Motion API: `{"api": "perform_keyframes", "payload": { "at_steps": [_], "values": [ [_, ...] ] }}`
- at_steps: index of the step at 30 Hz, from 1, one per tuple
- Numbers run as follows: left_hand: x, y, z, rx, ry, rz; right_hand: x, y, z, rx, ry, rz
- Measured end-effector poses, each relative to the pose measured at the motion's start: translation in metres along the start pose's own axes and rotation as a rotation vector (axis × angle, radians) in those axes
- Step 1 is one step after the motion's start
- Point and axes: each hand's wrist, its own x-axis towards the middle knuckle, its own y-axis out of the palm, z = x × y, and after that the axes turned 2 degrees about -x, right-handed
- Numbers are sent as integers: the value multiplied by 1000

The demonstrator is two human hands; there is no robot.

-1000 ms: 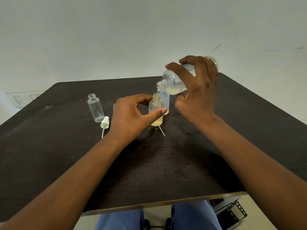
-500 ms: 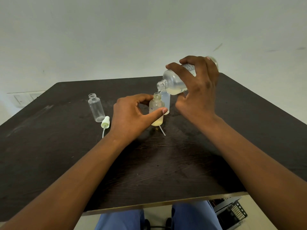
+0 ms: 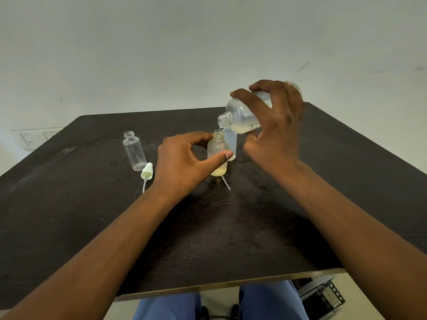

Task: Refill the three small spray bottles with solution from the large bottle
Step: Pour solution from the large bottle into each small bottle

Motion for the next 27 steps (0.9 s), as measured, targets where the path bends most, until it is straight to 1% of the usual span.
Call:
{"api": "perform_keyframes", "payload": {
  "at_steps": [7,13,17,21,27],
  "values": [
    [2,1,2,-6,-1,-19,-1,1,1,6,51,-9],
    [5,-5,3,-23,-20,-113,-3,3,-1,54,135,28],
    [8,-12,6,-21,-87,-198,-2,0,-1,77,196,9],
    [11,-16,12,9,-163,-265,-2,-3,2,151,267,-7],
    [14,-17,18,61,-235,-273,-3,-7,9,260,310,-33]
  ]
}}
